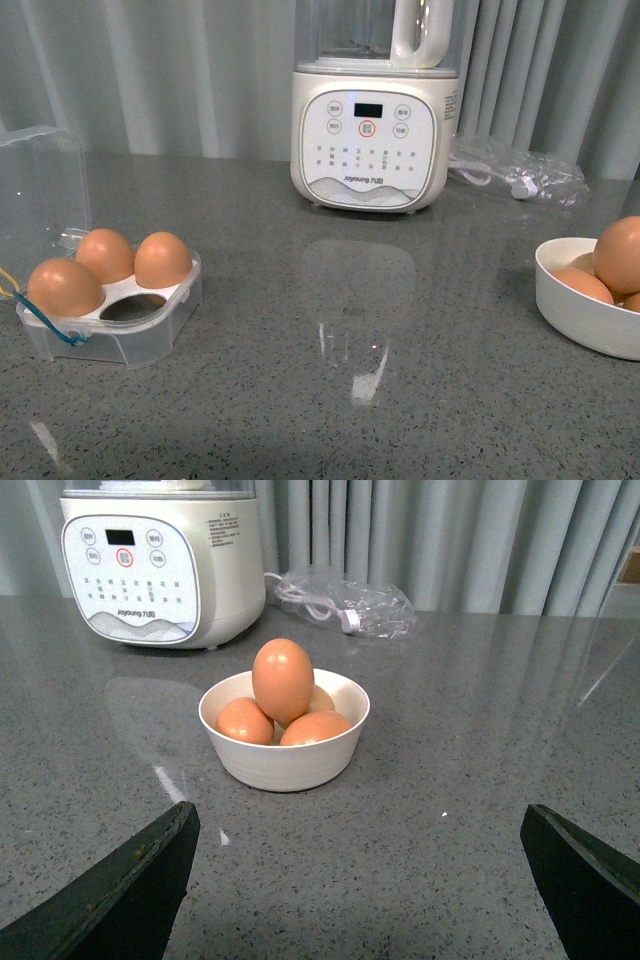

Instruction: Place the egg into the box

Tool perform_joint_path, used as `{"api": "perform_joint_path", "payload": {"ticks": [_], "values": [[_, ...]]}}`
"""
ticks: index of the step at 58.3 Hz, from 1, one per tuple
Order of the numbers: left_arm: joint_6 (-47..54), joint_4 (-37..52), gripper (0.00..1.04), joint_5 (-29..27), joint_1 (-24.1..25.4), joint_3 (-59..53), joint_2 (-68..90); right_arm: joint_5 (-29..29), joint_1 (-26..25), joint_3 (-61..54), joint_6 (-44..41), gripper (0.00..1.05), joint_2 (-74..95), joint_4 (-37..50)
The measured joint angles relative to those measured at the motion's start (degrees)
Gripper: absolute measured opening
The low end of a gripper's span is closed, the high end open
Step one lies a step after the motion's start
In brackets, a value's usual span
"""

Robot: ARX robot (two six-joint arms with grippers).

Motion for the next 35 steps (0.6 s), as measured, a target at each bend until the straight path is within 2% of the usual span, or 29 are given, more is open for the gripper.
{"api": "perform_joint_path", "payload": {"ticks": [35], "values": [[0.0,0.0,0.98,0.0,0.0,0.0,0.0,0.0,0.0,0.0,0.0,0.98,0.0,0.0]]}}
